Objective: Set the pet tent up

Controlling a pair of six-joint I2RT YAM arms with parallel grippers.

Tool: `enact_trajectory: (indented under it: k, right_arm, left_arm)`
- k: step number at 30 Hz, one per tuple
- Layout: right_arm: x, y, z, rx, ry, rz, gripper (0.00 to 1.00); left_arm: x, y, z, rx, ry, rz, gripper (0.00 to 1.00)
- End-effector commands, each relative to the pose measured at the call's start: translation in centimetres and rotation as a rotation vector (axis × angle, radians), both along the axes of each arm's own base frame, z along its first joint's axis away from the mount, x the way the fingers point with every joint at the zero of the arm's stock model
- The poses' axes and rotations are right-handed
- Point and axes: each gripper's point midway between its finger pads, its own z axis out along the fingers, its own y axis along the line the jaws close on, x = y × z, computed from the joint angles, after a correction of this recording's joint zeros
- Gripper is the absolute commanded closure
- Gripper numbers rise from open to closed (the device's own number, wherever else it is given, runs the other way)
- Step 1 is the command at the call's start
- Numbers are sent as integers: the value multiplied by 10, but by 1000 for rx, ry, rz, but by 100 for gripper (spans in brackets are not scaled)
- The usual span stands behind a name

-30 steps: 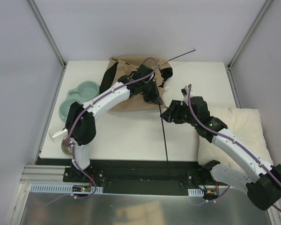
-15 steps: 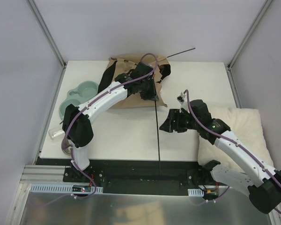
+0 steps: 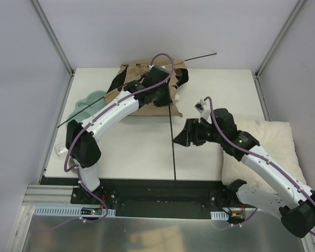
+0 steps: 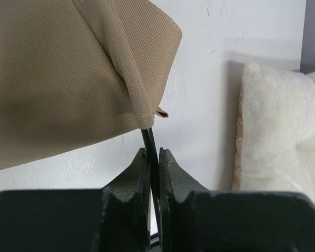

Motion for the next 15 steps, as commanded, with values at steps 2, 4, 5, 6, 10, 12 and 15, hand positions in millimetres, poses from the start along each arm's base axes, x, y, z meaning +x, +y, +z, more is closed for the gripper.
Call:
enact_trajectory:
  k: [2,4,5,6,10,12,15]
  right_arm:
    - [5,30,21,26,-81,91,27]
    - [7,38,15,-6,-77,99,31]
    - [7,42,14,-19,-76,108,35]
    - [8,45,12,-30,-79,109,39]
    - [6,57,7,-57,-77,131,52]
    - [6,62,2,-69,-67,141,58]
    - [6,67,0,-80,-63,152,74]
  left_arm:
    - [32,26,78,-8,-287,102,100]
    - [33,29,81,0,-302,116,100]
    - [33,31,82,4,-307,122,100]
    - [34,33,84,8,-315,128,100]
    - [36,42,88,30,-340,153,100]
    - [37,49,90,39,-349,168,100]
    - [39,56,91,38,-350,181,100]
